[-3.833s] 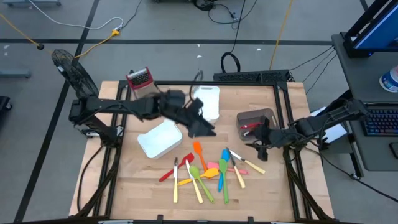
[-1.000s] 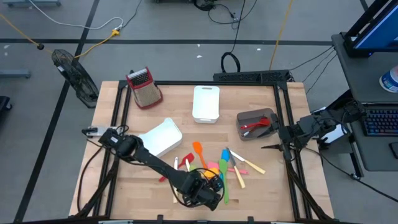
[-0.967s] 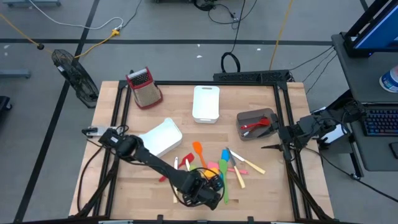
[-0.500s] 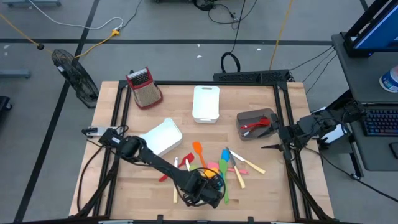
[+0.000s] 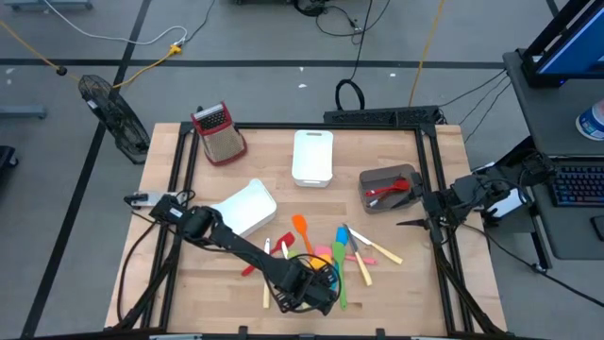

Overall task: Pick & Place Kitchen Items
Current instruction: Put the green serving spoon into the black bin

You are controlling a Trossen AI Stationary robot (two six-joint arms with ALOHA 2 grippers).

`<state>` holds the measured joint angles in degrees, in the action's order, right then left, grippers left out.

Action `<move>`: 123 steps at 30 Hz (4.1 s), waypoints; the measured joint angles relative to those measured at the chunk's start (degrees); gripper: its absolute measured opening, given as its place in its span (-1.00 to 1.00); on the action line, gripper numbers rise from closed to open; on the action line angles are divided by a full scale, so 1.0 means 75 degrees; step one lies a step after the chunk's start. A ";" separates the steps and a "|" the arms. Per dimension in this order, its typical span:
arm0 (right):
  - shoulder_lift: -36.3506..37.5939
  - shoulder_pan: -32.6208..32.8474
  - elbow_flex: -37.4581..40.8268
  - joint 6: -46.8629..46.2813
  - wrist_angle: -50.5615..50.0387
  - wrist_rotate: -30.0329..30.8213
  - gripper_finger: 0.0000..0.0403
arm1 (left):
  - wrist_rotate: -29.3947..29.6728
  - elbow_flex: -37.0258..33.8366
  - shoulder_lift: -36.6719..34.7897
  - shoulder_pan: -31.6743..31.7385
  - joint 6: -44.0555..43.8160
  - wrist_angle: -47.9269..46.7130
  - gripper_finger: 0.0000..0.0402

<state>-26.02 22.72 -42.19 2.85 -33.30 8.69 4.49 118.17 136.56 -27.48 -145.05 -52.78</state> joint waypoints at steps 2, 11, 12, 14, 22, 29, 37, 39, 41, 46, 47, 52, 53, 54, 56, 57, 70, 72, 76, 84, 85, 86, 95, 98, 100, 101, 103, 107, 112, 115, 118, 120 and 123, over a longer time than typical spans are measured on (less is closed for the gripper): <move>0.0000 0.0000 0.0000 0.0000 -0.0002 0.0000 0.00 | 0.0000 0.0000 -0.0002 0.0023 0.0092 -0.0005 0.61; 0.0000 0.0000 0.0000 0.0000 0.0000 0.0000 0.00 | -0.0007 0.0000 -0.0002 0.0208 -0.0111 0.0054 0.61; 0.0000 0.0000 0.0000 0.0000 -0.0001 0.0000 0.00 | -0.0020 0.0000 -0.0002 0.0229 -0.0106 0.0075 0.61; 0.0000 0.0000 0.0000 0.0000 0.0000 0.0000 0.00 | -0.0166 0.0000 -0.0002 0.0258 -0.0076 0.0083 0.61; 0.0000 0.0000 0.0000 0.0117 -0.0002 0.0000 0.00 | -0.0339 0.0000 -0.0002 0.0276 0.0351 0.0074 0.61; 0.0000 0.0000 0.0000 0.0143 0.0000 0.0000 0.00 | -0.0134 0.0000 0.0076 0.0319 0.0664 0.0080 0.61; 0.0015 0.0000 0.0000 0.0140 0.0006 0.0009 0.00 | -0.0273 -0.0006 0.0269 0.0368 0.0631 -0.0079 0.61; 0.0017 -0.0003 0.0000 0.0140 -0.0004 0.0009 0.00 | -0.0286 -0.0009 0.0272 0.0390 0.0647 -0.0247 0.61; 0.0015 -0.0002 0.0000 0.0140 0.0001 0.0014 0.00 | -0.0282 -0.0009 0.0272 0.0398 0.0693 -0.0330 0.61; 0.0017 -0.0003 0.0000 0.0117 0.0001 0.0020 0.00 | -0.0543 -0.0023 0.0355 0.0424 0.0787 -0.0258 0.47; 0.0017 -0.0003 0.0000 0.0117 0.0001 0.0018 0.00 | -0.0580 -0.0030 0.0360 0.0424 0.0878 -0.0216 0.42; 0.0017 -0.0003 0.0000 0.0117 -0.0002 0.0020 0.00 | -0.0706 -0.0086 0.0466 0.0492 0.1142 -0.0079 0.16; 0.0017 -0.0003 0.0000 0.0117 0.0004 0.0022 0.00 | -0.0734 -0.0088 0.0470 0.0509 0.1135 -0.0086 0.10; 0.0017 -0.0003 0.0000 0.0117 0.0004 0.0020 0.00 | -0.0749 -0.0091 0.0474 0.0522 0.1130 -0.0107 0.05; 0.0017 -0.0003 0.0000 0.0115 0.0000 0.0022 0.00 | -0.0770 -0.0093 0.0479 0.0547 0.1131 -0.0161 -0.09; 0.0017 -0.0002 0.0000 0.0114 0.0004 0.0022 0.00 | -0.0785 -0.0093 0.0482 0.0556 0.1141 -0.0187 -0.16; 0.0017 -0.0003 0.0000 0.0111 0.0001 0.0023 0.00 | -0.0181 -0.0096 0.0494 0.0419 0.0973 -0.0418 -0.89; 0.0017 -0.0003 0.0000 0.0111 0.0001 0.0023 0.00 | -0.0080 -0.0098 0.0494 0.0350 0.0773 -0.0451 -0.87; 0.0017 -0.0002 0.0000 0.0111 0.0001 0.0023 0.00 | 0.0211 -0.0082 0.0423 0.0184 0.0454 -0.0498 -0.83; 0.0020 -0.0003 0.0000 0.0111 -0.0005 0.0023 0.00 | 0.1117 -0.0129 0.0211 0.0043 0.0418 -0.0631 -0.88; 0.0020 -0.0001 0.0000 0.0107 0.0001 0.0023 0.00 | 0.1305 -0.0128 0.0196 0.0057 0.0442 -0.0609 -0.88; 0.0020 -0.0003 0.0000 0.0086 0.0004 0.0023 0.00 | 0.1494 -0.0128 0.0163 0.0064 0.0450 -0.0597 -0.88; 0.0020 -0.0003 0.0000 -0.0027 0.0001 0.0023 0.00 | 0.2112 -0.0114 -0.0032 0.0085 0.0581 -0.0398 -0.88; 0.0020 -0.0003 0.0000 -0.0061 -0.0011 0.0020 0.00 | 0.2270 -0.0111 -0.0226 0.0013 0.0705 -0.0332 -0.88; 0.0017 0.0000 0.0000 -0.0054 -0.0035 0.0015 0.00 | 0.2502 -0.0111 -0.0416 -0.0067 0.0866 -0.0302 -0.88; 0.0018 0.0000 0.0000 -0.0042 -0.0052 0.0012 0.00 | 0.2682 -0.0107 -0.0487 -0.0104 0.1001 -0.0236 -0.88; 0.0018 -0.0003 0.0000 0.0007 -0.0049 0.0009 0.00 | 0.3262 -0.0102 -0.0688 -0.0166 0.1319 -0.0079 -0.88; 0.0009 0.0000 0.0000 0.0152 -0.0046 0.0003 0.00 | 0.4455 -0.0098 -0.1080 -0.0167 0.2102 0.0469 -0.88; -0.0128 0.0000 0.0000 0.0169 0.0355 0.0017 0.00 | 0.5394 -0.0093 -0.1376 0.0020 0.3599 0.1584 -0.88; -0.0268 0.0000 0.0000 0.0172 0.0822 0.0020 0.00 | 0.5603 -0.0093 -0.1496 0.0219 0.4630 0.2510 -0.88; -0.0414 0.0000 -0.0003 0.0198 0.1292 0.0017 0.00 | 0.5558 -0.0093 -0.1576 0.0452 0.5776 0.3522 -0.88; -0.0503 0.0000 -0.0003 0.0483 0.1410 0.0020 0.00 | 0.5401 -0.0093 -0.1615 0.0613 0.6533 0.4247 -0.88; -0.0508 0.0003 -0.0003 0.1373 0.1433 0.0021 0.00 | 0.4997 -0.0091 -0.1675 0.0859 0.7499 0.5135 -0.88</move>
<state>-29.83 22.74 -42.22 13.15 -22.55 8.85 41.97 117.49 124.01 -21.04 -88.81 -14.27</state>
